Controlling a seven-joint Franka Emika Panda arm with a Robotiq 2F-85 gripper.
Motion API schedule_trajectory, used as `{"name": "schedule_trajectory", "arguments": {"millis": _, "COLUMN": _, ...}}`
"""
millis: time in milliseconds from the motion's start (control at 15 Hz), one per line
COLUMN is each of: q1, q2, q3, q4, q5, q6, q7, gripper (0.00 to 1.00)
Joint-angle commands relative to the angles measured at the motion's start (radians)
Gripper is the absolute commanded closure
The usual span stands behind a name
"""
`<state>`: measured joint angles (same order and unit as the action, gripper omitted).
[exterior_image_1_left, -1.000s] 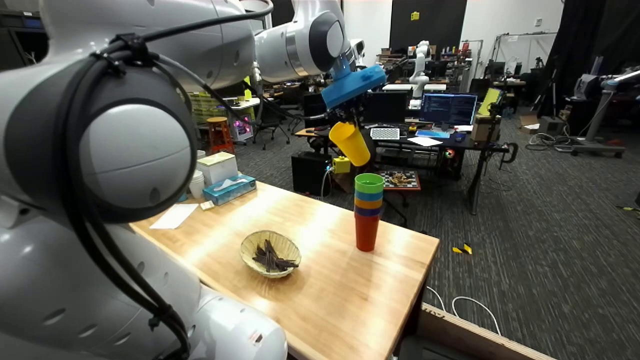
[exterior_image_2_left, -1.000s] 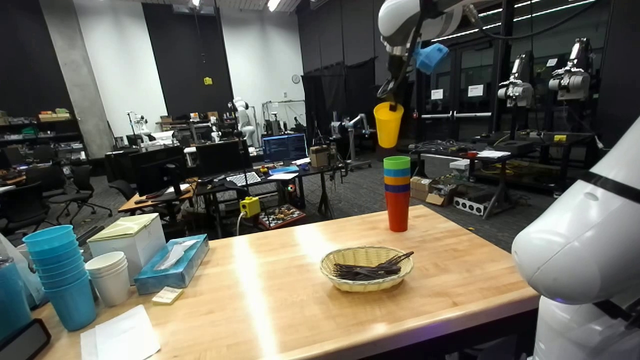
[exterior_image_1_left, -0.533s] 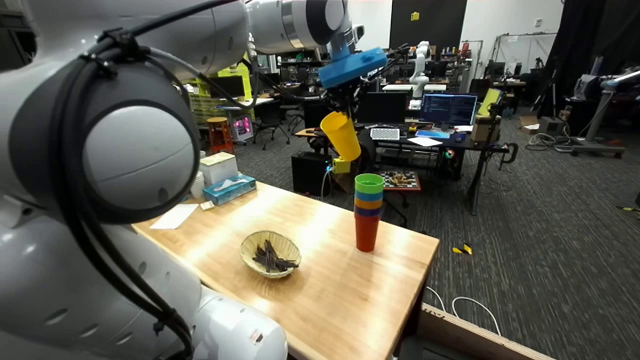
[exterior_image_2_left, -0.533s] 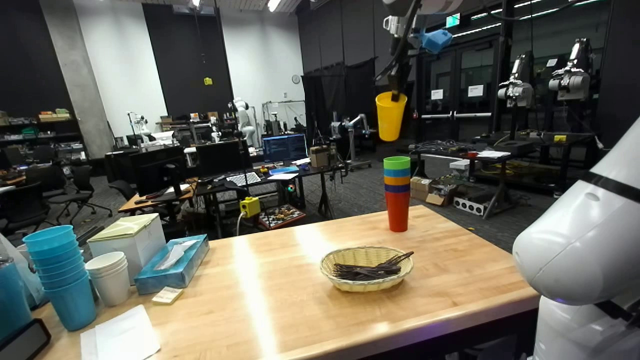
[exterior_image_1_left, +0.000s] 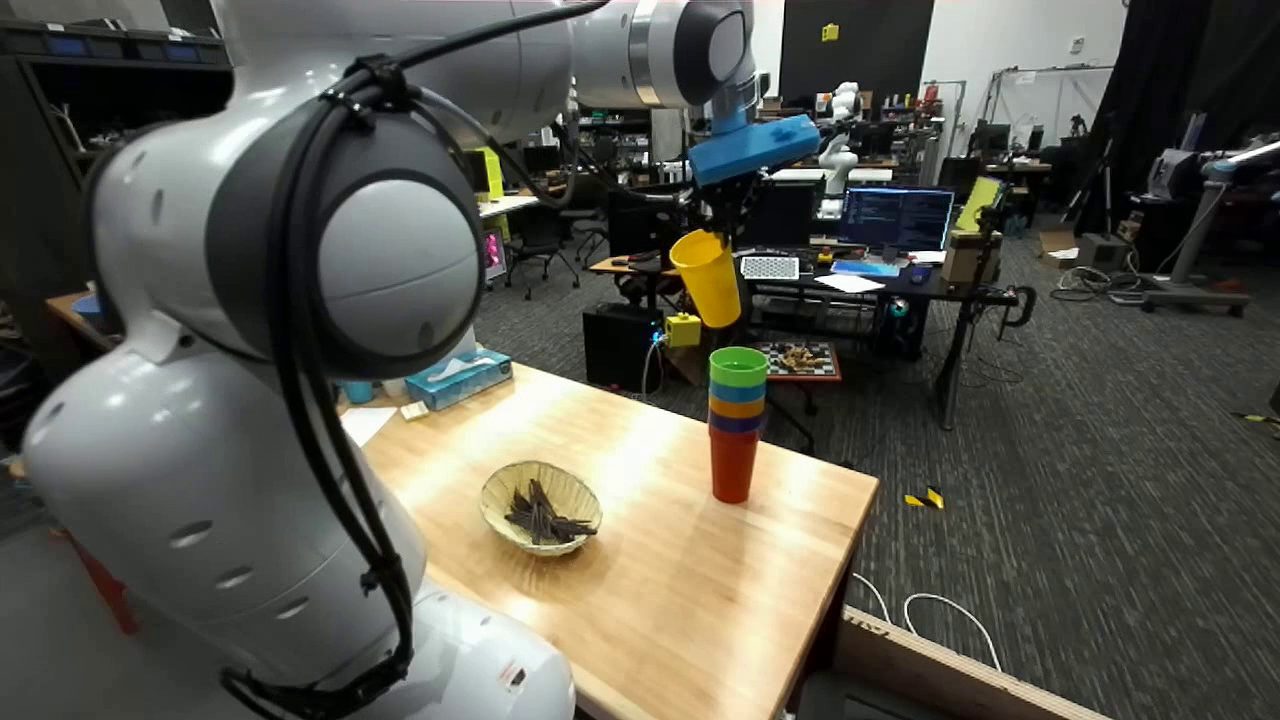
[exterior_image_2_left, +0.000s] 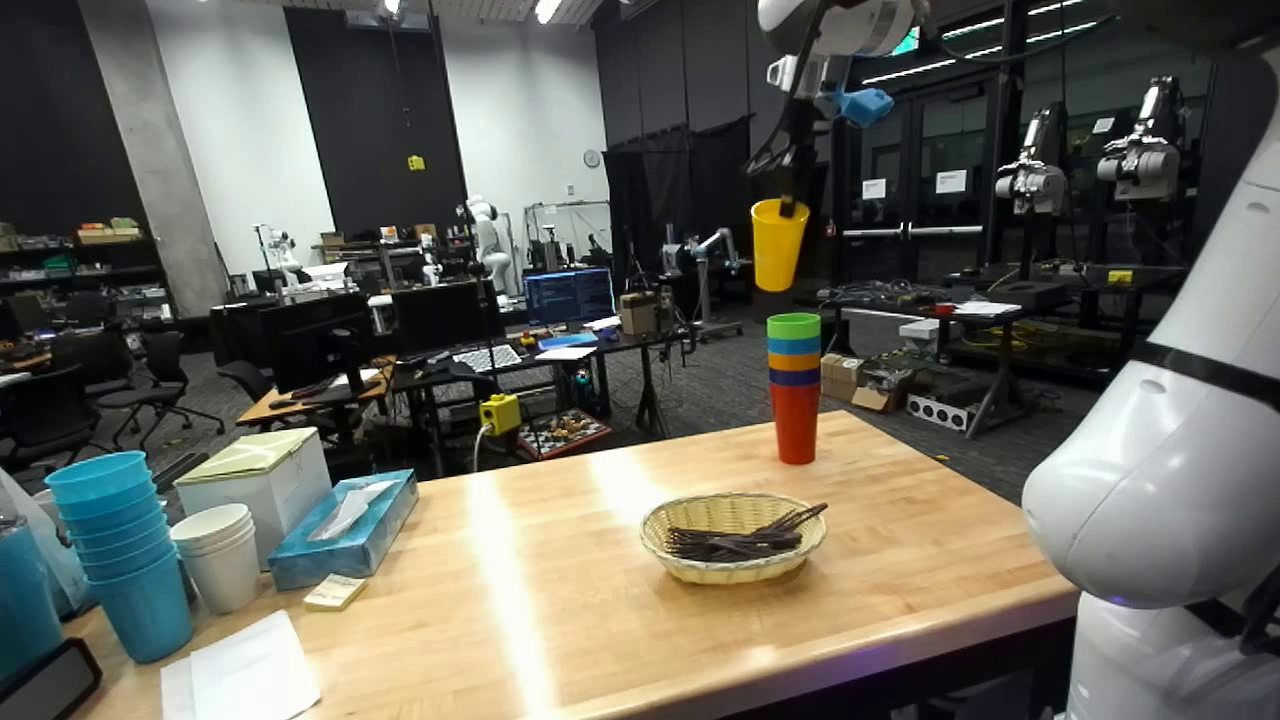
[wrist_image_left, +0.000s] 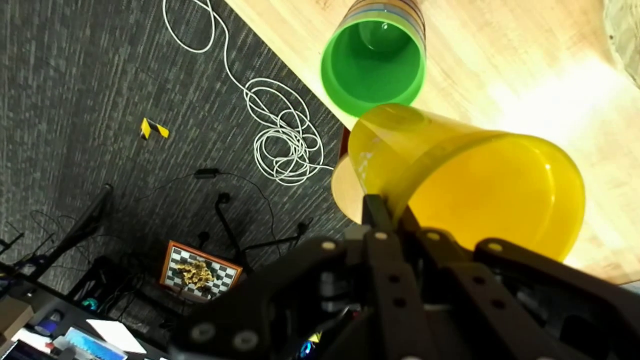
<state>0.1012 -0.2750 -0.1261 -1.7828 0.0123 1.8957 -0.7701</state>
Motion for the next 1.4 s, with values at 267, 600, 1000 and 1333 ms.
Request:
{"name": "schedule_trajectory", "arguments": {"millis": 267, "q1": -0.053, "q2": 0.13, "q3": 0.014, "q4": 0.119, "q5": 0.015, "q6": -0.069, "q7": -0.024, "gripper": 0.99}}
{"name": "schedule_trajectory", "arguments": {"millis": 600, "q1": -0.072, "q2": 0.143, "q3": 0.022, "q4": 0.116, "q5": 0.007, "q6": -0.102, "q7": -0.02, "gripper": 0.99}}
{"name": "schedule_trajectory", "arguments": {"millis": 1000, "q1": -0.086, "q2": 0.148, "q3": 0.022, "q4": 0.107, "q5": 0.017, "q6": -0.138, "q7": -0.031, "gripper": 0.99}}
{"name": "schedule_trajectory", "arguments": {"millis": 1333, "q1": -0.088, "q2": 0.165, "q3": 0.025, "q4": 0.104, "q5": 0.02, "q6": -0.141, "q7": -0.048, "gripper": 0.99}}
